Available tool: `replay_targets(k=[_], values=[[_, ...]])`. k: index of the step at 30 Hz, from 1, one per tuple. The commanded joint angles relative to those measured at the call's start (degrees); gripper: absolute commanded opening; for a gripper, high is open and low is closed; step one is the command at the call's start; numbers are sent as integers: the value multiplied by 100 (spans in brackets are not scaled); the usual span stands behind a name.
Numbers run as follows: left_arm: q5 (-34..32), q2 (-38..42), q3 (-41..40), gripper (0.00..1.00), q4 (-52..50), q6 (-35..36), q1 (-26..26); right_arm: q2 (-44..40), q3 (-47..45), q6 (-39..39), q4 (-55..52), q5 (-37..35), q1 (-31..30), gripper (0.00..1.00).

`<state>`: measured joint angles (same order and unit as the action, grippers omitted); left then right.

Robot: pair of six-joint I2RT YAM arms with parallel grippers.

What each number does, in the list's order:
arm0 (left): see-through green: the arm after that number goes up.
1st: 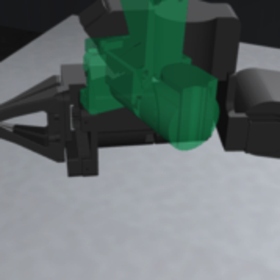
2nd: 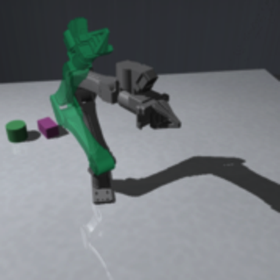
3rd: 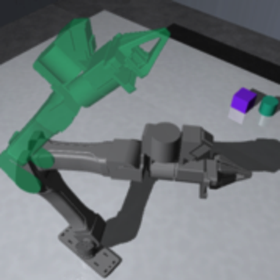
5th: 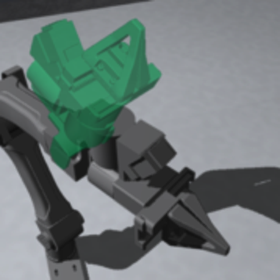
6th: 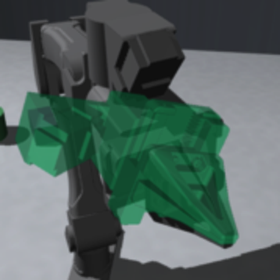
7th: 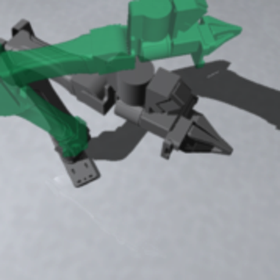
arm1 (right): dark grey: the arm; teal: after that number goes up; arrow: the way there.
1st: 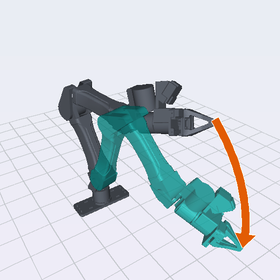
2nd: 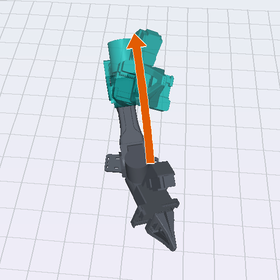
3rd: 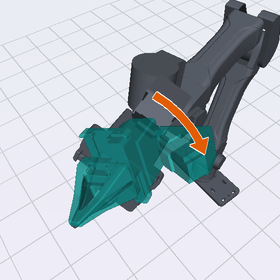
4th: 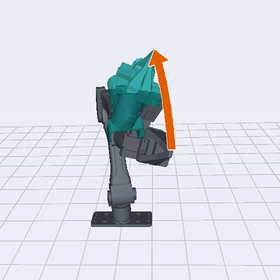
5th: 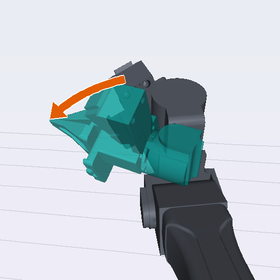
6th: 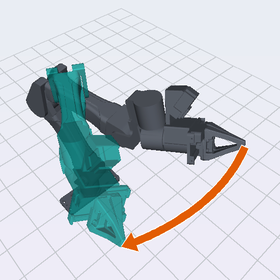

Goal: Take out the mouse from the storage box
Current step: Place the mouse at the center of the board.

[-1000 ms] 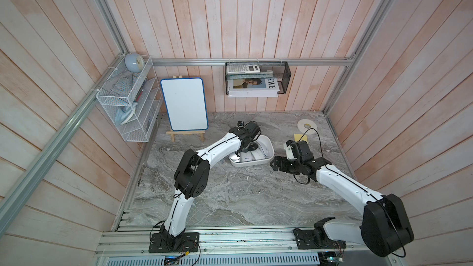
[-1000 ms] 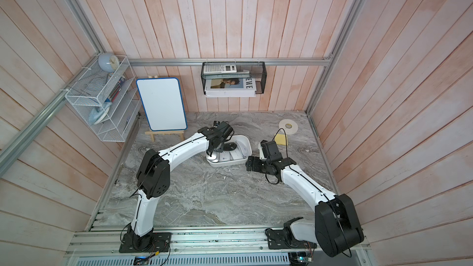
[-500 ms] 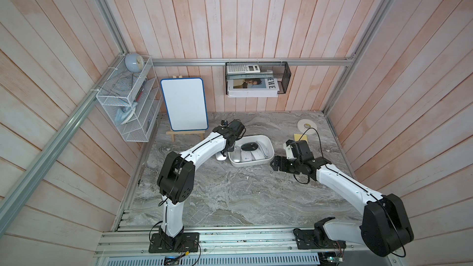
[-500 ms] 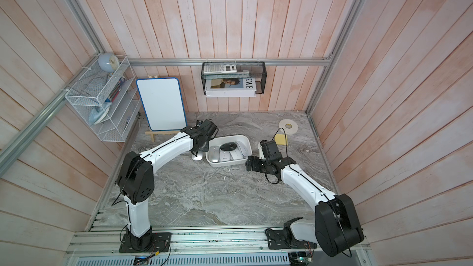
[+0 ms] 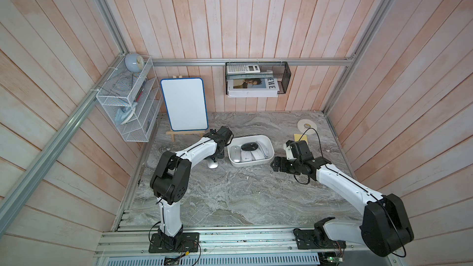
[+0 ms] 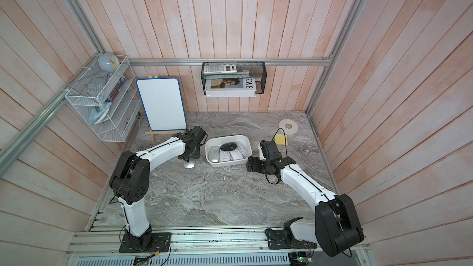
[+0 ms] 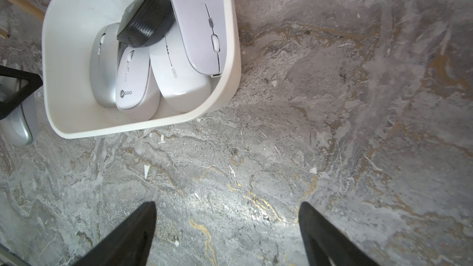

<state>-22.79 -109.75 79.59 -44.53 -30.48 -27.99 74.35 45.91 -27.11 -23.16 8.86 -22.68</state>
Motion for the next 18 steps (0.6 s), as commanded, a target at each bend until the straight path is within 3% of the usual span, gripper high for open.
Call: replay_targets(k=[1,12,18], values=[[179,-44,-99,48,335,-59,74,-96,150,48,-189,-108,-49,91],[332,-511,-204,50,519,-104,92,-87,262,83,-320,-208,-116,91],[389,-452,-320,66,619,-96,92,-44,442,190,-476,-356,-160,91]])
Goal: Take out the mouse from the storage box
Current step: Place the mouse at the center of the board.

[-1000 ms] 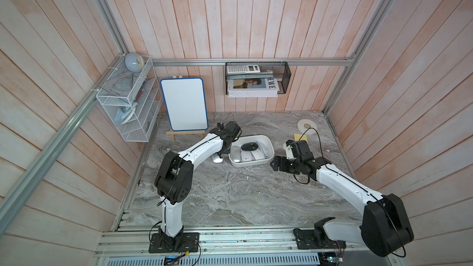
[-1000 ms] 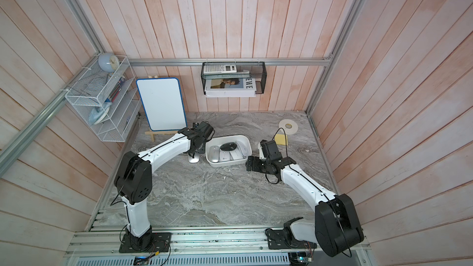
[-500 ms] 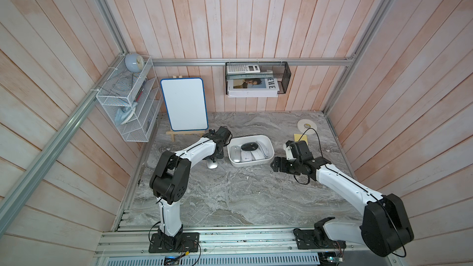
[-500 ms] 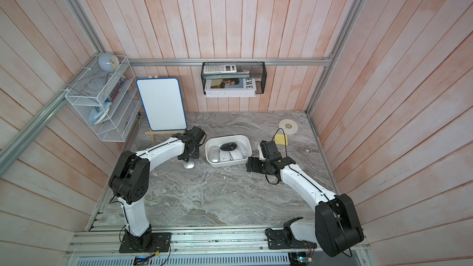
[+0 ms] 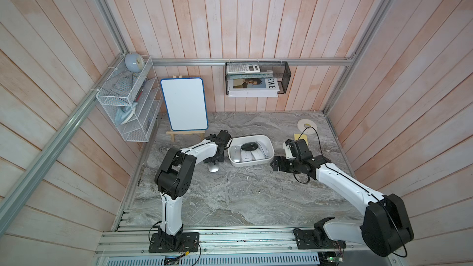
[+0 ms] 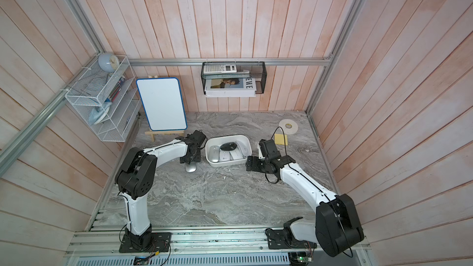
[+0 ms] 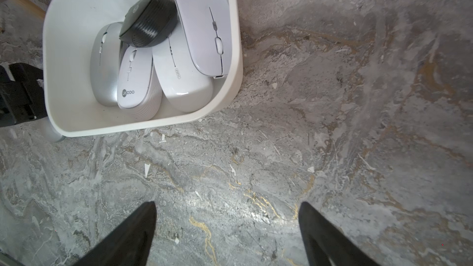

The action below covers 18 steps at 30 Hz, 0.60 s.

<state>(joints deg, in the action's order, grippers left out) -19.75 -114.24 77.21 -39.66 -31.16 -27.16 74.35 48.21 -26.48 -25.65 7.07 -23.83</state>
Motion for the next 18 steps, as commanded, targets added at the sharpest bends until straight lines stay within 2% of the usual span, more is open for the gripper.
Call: replay_targets(k=[1,7,18], values=[[94,29,-102,68,145,-21,9,-26,263,155,-262,-209,-46,91],[138,416,-321,81,231,20,9,241,794,397,-485,-283,-93,91],[-91,1938,-1454,90,963,316,-77,1648,2607,1231,-1110,-839,-534,91]])
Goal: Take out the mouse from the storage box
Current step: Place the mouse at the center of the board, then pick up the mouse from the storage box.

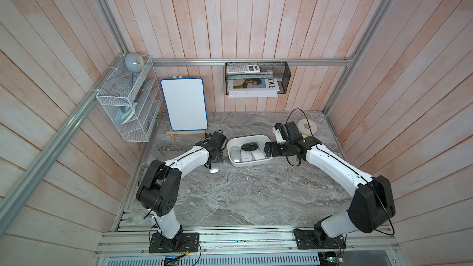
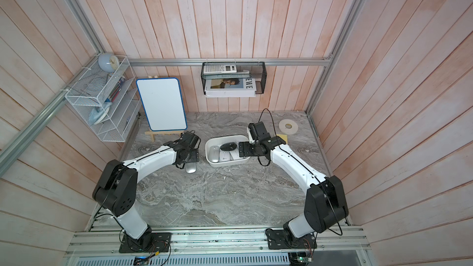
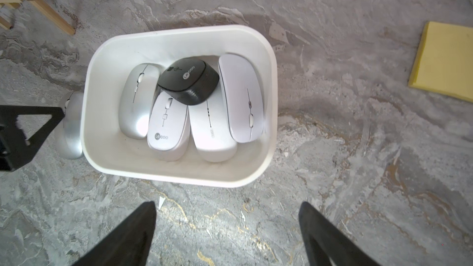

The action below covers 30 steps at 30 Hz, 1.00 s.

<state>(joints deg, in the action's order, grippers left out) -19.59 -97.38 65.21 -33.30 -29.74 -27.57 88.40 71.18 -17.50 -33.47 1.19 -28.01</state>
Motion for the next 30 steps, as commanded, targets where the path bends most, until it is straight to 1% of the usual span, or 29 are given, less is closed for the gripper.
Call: replay_targets(k=[1,5,10,13,17,20,23,30], values=[[-102,393,-391,92,445,205,-38,415,479,432,-364,-314,-194,91],[-47,905,-896,95,839,315,-37,1196,1252,680,-783,-566,-438,91],[38,1297,-1300,97,1130,362,-38,2046,2100,1055,-1179,-486,-607,91],[85,1269,-1353,98,1140,336,-38,2411,2478,1295,-1300,-417,-656,91],[168,1276,-1487,100,1295,313,-38,2763,2768,1668,-1337,-355,-685,92],[193,1290,-1511,100,1334,303,-38,3017,3046,1855,-1458,-417,-675,92],[193,1318,-1517,100,1342,306,-38,3255,3323,2014,-1601,-319,-684,92],[193,1351,-1525,100,1341,297,-38,3793,3948,2254,-1886,-417,-697,93]])
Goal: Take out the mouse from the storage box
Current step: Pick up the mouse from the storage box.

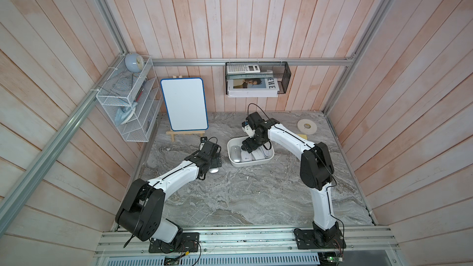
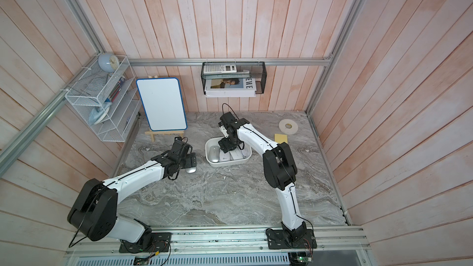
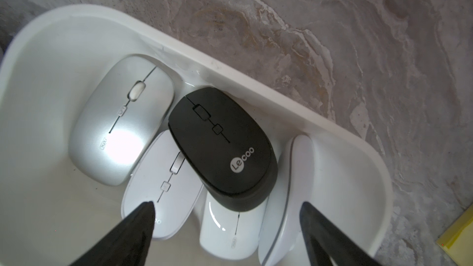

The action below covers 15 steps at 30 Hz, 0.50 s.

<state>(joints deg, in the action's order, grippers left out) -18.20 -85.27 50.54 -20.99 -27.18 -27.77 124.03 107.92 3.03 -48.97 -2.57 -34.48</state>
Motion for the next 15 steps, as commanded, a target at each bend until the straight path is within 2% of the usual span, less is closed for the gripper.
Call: replay_targets(k=[1,10,15], values=[[53,132,-65,100,112,44,-18,325,405,236,-410,-45,-52,92],[-3,47,-55,100,114,58,-17,1018,1265,284,-764,-51,-71,92],[-5,14,-44,100,118,68,-18,1166,1319,281,-781,-36,-112,87]])
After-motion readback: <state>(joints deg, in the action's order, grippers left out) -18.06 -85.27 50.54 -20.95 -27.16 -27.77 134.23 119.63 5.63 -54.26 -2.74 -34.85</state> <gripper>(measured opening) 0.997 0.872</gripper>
